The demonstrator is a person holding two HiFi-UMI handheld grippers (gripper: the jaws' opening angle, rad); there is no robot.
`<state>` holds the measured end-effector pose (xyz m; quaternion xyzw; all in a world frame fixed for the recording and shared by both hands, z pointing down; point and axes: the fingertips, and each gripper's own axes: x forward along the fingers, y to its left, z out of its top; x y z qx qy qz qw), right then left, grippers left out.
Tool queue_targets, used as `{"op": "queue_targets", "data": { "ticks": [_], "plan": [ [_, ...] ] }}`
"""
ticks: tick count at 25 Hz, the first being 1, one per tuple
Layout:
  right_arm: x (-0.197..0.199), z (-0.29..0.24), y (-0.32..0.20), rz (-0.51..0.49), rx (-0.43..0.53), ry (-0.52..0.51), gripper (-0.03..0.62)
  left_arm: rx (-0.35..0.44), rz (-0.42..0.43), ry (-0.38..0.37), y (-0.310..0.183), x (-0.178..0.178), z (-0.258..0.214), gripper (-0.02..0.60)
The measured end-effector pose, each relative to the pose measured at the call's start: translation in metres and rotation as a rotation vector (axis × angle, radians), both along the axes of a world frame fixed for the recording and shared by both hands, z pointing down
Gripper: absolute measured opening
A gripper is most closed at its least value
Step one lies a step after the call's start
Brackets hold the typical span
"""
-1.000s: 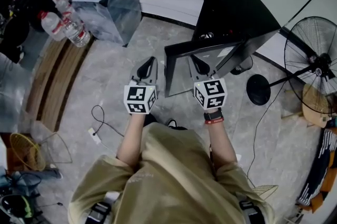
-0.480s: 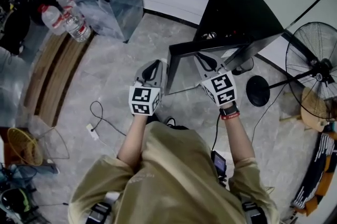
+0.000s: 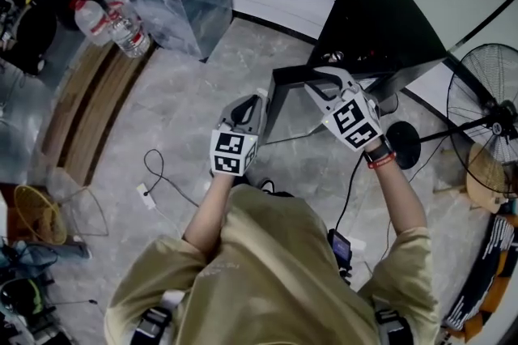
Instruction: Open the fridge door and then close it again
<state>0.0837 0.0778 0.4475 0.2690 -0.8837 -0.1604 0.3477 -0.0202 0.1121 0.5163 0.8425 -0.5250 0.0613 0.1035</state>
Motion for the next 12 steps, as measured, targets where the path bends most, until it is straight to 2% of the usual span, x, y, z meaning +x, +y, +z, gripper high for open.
{"op": "queue_targets", "data": {
  "ticks": [6,12],
  "plan": [
    [-0.011,0.009,-0.002,-0.138,-0.013,0.17,0.202,-0.024,0.007,-0.008,0.001,0.002,0.009,0.031],
    [-0.012,0.025,-0.006,-0.228,-0.032,0.301,0.221,-0.064,0.018,-0.018,0.003,0.004,0.025,0.031]
  ]
}}
